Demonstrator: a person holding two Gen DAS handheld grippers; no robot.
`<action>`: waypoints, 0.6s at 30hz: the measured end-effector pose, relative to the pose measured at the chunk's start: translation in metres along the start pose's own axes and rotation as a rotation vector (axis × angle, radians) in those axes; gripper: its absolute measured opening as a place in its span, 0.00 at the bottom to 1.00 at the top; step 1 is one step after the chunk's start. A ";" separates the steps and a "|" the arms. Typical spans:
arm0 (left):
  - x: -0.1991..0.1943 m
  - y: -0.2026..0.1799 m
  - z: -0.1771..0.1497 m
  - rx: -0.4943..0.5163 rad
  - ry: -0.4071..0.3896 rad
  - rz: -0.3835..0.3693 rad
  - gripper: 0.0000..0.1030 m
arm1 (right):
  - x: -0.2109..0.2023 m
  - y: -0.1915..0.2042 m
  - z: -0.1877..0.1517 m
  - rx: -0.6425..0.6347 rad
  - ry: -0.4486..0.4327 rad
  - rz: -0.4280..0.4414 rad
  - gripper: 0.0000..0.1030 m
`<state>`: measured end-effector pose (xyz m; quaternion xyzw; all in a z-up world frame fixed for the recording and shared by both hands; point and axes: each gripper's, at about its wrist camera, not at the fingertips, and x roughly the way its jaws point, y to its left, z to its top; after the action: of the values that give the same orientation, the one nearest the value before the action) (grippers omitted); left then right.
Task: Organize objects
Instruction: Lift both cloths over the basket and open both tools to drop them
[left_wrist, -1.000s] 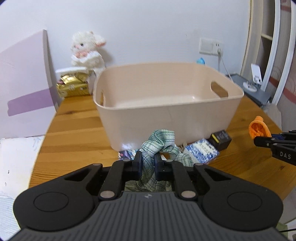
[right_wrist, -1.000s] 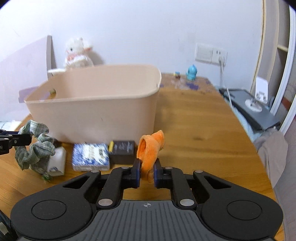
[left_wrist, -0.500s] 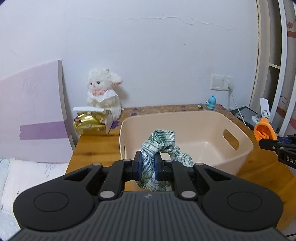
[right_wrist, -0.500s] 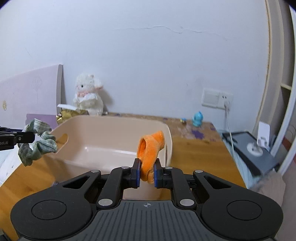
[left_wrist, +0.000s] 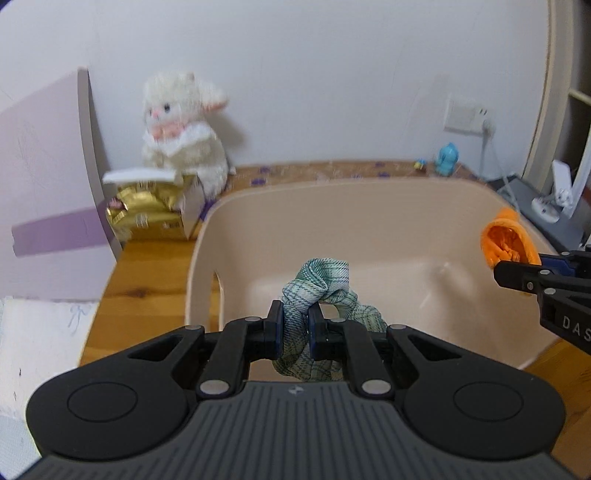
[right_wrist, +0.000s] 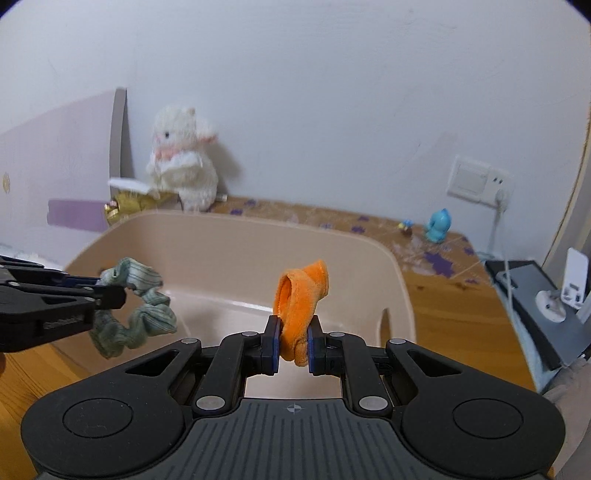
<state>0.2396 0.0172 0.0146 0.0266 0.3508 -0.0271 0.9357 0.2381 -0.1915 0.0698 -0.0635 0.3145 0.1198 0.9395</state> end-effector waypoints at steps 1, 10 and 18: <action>0.005 0.000 -0.001 -0.001 0.015 -0.002 0.15 | 0.005 0.000 -0.001 0.000 0.011 0.002 0.14; -0.002 -0.004 -0.005 0.010 0.011 -0.013 0.50 | -0.006 0.001 -0.005 0.011 -0.010 -0.010 0.58; -0.062 0.001 -0.010 -0.024 -0.091 0.025 0.84 | -0.060 -0.002 -0.010 0.032 -0.083 -0.026 0.85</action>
<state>0.1862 0.0211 0.0479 0.0184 0.3079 -0.0126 0.9511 0.1867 -0.2061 0.0985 -0.0478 0.2762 0.1052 0.9541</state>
